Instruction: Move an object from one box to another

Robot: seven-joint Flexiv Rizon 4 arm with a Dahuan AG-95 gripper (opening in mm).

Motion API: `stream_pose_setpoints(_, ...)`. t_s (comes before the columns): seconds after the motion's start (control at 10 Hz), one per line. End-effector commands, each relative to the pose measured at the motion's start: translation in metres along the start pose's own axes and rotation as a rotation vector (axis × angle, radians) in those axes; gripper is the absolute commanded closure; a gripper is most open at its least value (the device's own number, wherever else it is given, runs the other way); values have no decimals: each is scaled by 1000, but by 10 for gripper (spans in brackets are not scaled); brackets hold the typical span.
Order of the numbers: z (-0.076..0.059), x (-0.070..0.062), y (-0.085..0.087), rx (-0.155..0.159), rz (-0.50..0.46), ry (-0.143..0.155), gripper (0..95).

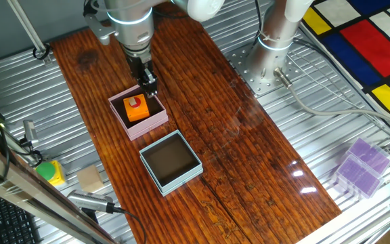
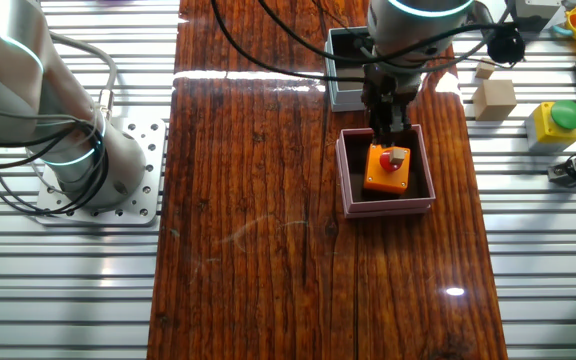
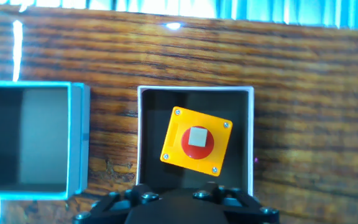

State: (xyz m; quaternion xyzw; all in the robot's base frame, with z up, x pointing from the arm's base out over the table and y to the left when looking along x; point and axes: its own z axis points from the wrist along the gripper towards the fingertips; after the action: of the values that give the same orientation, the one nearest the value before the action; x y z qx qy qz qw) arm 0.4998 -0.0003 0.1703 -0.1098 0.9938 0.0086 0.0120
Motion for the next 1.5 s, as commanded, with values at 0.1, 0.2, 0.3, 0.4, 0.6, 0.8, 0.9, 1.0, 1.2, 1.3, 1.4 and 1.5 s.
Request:
stream_pose_setpoints(0.1, 0, -1, 0, 13, -46, -1, 950)
stream_pose_setpoints(0.2, 0, -2, -1, 17, -50, 0, 950)
stream_pose_setpoints(0.3, 1, -6, -2, 18, -65, 1, 950)
stream_pose_setpoints(0.4, 3, -11, -5, 21, -79, 2, 950)
stream_pose_setpoints(0.6, 7, -21, -10, 39, -137, 0, 950)
stream_pose_setpoints(0.8, 15, -32, -17, 38, -182, -5, 570)
stream_pose_setpoints(0.9, 20, -38, -21, 36, -189, -6, 570)
stream_pose_setpoints(1.0, 25, -41, -22, 35, -196, -7, 570)
stream_pose_setpoints(1.2, 33, -43, -24, 36, -199, -5, 570)
stream_pose_setpoints(1.3, 36, -43, -24, 36, -199, -6, 570)
stream_pose_setpoints(1.4, 39, -45, -25, 37, -199, -6, 570)
stream_pose_setpoints(1.5, 42, -47, -26, 38, -197, -5, 570)
